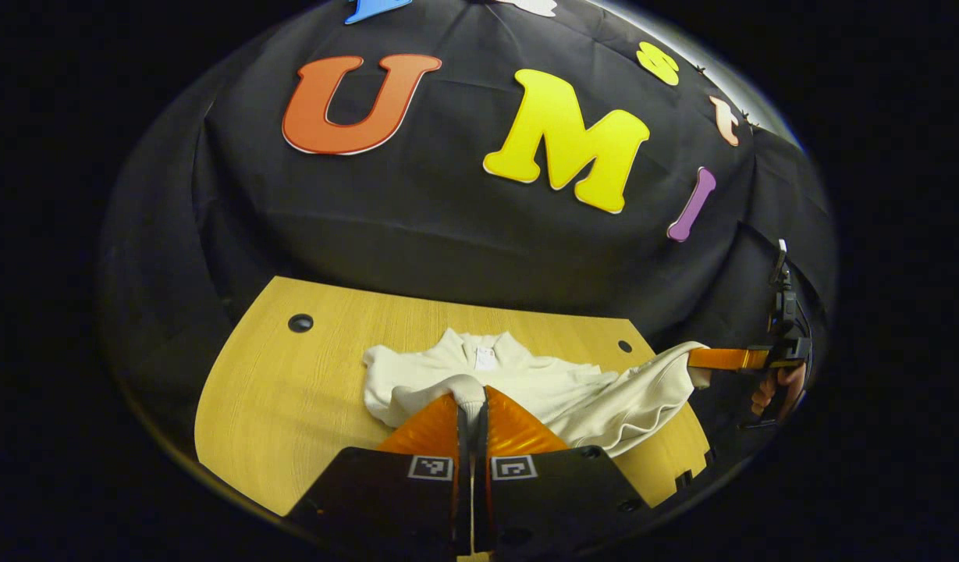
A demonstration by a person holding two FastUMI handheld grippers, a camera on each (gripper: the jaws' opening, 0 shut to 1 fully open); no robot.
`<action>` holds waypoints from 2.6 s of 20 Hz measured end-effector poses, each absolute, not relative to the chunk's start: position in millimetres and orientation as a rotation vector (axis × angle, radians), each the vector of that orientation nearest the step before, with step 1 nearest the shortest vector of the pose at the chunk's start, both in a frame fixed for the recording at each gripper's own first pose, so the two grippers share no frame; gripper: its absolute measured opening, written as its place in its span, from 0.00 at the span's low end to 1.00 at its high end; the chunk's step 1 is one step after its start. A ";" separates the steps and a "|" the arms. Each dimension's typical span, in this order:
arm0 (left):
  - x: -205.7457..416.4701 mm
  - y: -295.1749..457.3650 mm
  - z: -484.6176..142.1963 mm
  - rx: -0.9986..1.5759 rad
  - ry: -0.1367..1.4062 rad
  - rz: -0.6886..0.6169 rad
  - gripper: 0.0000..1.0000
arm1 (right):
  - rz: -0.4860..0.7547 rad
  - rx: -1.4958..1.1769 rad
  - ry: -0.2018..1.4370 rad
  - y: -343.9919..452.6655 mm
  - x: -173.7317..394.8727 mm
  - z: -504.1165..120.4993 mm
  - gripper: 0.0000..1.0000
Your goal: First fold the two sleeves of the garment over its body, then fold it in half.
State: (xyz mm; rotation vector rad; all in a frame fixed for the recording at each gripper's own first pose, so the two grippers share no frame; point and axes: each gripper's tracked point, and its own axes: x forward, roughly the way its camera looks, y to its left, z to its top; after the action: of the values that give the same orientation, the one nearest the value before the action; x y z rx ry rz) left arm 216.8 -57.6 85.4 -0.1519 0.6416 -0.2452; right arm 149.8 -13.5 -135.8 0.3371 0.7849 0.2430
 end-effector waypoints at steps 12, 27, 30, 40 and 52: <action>344.7 -47.0 -6.0 -0.191 0.725 -0.209 0.04 | 0.204 0.363 0.869 -19.3 292.5 -248.5 0.01; 408.0 -41.8 -128.5 -0.173 0.743 -0.082 0.12 | 0.059 0.332 0.889 -17.3 331.5 -377.0 0.13; 411.8 -44.4 -112.4 -0.131 0.706 -0.094 0.53 | 0.047 0.331 0.833 -16.5 330.8 -357.7 0.31; 375.6 -23.5 81.9 -0.005 0.328 -0.017 0.99 | 0.091 0.245 0.596 -15.8 282.8 -207.7 0.77; 187.0 -43.3 270.9 0.035 -0.012 0.051 0.98 | 0.121 -0.032 0.112 12.2 101.7 24.8 0.89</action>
State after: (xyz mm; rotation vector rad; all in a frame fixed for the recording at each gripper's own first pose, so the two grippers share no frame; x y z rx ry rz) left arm 187.0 -43.3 270.9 0.0348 -0.0116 0.0512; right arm 101.7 12.2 24.8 -0.0318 0.1117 0.1207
